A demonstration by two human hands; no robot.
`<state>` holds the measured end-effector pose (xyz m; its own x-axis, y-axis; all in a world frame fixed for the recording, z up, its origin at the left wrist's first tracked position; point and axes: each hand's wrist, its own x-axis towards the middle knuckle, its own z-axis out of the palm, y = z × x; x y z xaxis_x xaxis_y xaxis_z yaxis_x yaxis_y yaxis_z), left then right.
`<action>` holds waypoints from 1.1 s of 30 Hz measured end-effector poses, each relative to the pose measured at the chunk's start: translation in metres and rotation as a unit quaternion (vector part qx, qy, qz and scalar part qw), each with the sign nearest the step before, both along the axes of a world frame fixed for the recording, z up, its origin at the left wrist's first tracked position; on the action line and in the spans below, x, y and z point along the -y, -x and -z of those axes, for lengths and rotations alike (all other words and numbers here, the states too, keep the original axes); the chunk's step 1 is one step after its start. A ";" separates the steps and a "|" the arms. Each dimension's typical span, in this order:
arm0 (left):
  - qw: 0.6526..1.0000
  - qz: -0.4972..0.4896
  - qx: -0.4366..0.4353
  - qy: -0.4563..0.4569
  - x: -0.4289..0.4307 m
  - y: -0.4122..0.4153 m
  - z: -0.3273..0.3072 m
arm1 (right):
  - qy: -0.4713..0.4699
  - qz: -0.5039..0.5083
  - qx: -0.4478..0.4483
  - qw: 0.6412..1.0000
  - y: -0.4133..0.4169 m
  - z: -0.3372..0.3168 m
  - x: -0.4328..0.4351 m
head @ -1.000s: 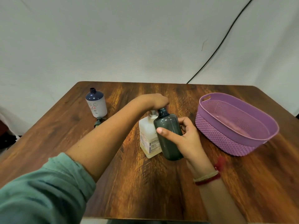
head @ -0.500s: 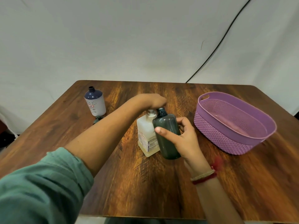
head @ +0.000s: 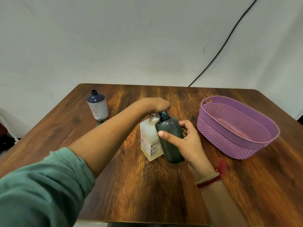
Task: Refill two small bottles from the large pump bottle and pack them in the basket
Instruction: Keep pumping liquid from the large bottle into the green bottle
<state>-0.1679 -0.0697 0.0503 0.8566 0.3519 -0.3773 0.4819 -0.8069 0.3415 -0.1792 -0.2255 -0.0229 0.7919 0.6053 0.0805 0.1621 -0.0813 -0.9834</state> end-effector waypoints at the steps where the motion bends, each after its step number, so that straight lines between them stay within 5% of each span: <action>1: 1.000 0.004 0.000 0.000 0.000 -0.001 -0.003 | -0.001 0.000 -0.001 1.000 0.000 -0.001 0.000; 33: 0.997 0.056 -0.021 -0.057 0.000 -0.001 -0.002 | -0.015 -0.001 -0.014 1.000 0.004 -0.004 0.001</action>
